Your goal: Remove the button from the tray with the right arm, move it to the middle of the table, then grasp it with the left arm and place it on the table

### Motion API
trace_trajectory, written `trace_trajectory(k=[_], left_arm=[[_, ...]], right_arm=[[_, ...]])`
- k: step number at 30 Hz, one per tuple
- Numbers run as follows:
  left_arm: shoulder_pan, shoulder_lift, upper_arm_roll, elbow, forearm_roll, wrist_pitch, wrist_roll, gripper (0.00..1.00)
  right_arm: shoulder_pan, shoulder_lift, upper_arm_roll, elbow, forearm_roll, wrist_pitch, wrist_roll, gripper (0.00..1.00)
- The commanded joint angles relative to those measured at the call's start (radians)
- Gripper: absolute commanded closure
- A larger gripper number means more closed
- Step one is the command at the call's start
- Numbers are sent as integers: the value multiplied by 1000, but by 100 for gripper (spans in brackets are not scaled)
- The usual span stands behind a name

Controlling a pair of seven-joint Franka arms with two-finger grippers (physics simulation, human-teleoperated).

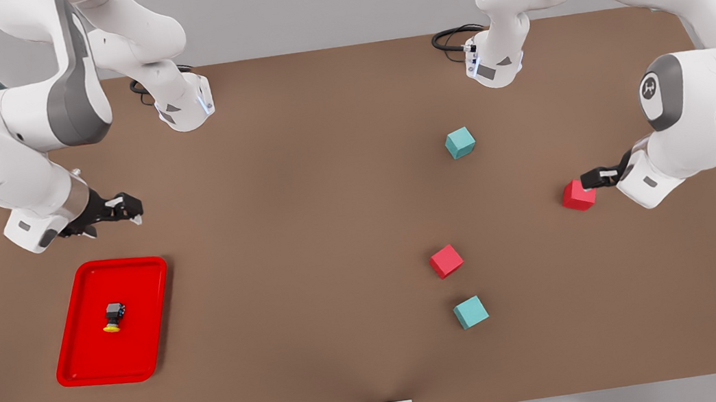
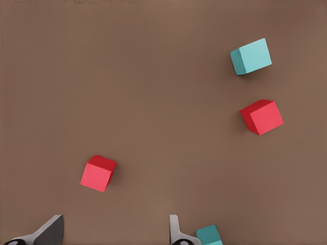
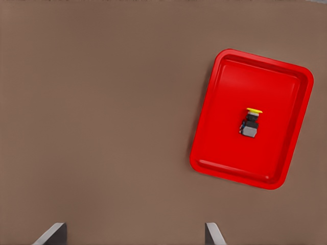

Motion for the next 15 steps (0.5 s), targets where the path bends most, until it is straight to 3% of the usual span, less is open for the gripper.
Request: trace_trajectory(k=[1,2,4,10,15], left_arm=[[0,-1,0,0,1,17,1,0],[0,-1,0,0,1,14,-1,0],[0,-2,0,0,1,13,1,0],[0,-8,0,4,1,10,1,0],[0,-10,0,4,1,8,-1,0]], right_arm=[[-5,-1,-1,-1,-2,40,71,0],[-25,11,-1,5,-2,37,70,0],[-94,201,-4,62,5,49,56,0],[-247,505,-56,30,3,366,-18,0],[-230,527,-56,-55,8,547,197,0]])
